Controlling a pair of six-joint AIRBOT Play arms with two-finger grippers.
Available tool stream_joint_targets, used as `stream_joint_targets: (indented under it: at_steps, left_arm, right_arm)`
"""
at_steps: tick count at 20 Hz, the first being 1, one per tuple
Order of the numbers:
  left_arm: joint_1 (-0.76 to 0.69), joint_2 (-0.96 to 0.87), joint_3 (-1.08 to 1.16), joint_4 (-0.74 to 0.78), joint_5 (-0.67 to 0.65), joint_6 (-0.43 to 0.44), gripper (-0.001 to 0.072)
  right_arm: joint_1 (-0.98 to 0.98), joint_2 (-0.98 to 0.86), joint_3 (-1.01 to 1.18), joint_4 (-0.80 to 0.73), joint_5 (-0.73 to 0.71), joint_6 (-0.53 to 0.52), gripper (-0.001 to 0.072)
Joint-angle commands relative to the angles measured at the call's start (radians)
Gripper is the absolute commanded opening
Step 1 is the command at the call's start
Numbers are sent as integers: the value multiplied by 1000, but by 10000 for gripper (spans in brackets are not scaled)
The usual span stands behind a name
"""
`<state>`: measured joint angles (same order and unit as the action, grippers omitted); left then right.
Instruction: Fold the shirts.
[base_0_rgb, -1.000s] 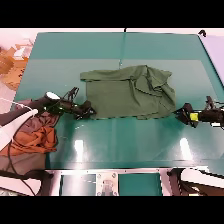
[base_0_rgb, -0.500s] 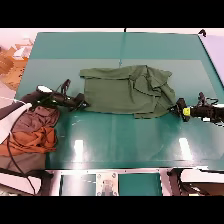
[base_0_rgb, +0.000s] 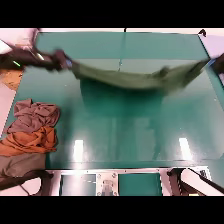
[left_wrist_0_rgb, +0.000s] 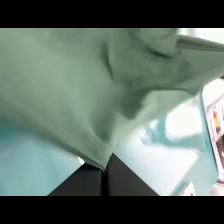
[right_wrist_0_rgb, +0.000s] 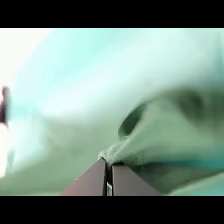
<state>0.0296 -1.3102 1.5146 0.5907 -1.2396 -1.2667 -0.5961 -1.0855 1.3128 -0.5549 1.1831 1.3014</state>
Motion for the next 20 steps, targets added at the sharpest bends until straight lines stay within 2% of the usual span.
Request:
stream_joint_targets:
  at_steps: [1, 5, 8, 10, 12, 15, 17, 20]
  left_arm:
    - [6, 220, 288, 84, 8, -90, 20]
    - [6, 410, 534, 310, 58, -210, 20]
    - [5, 500, 566, 573, 76, -285, 20]
    - [5, 509, 565, 690, 27, -323, 21]
    - [5, 500, 531, 704, -17, -309, 20]
    - [5, 452, 380, 683, -18, -270, 21]
    - [5, 384, 255, 634, -14, -236, 20]
    - [5, 211, 60, 459, 61, -133, 20]
  right_arm:
    - [-56, 221, 261, 4, -4, 93, 15]
    - [-94, 372, 436, -30, -97, 162, 16]
    - [-94, 429, 524, -117, -132, 204, 15]
    - [-94, 447, 531, -150, -126, 210, 16]
    - [-94, 443, 503, -152, -114, 210, 16]
    - [-93, 390, 343, -101, -114, 182, 16]
    - [-87, 336, 173, -41, -134, 102, 16]
    - [15, 205, -69, -32, -251, -38, 16]
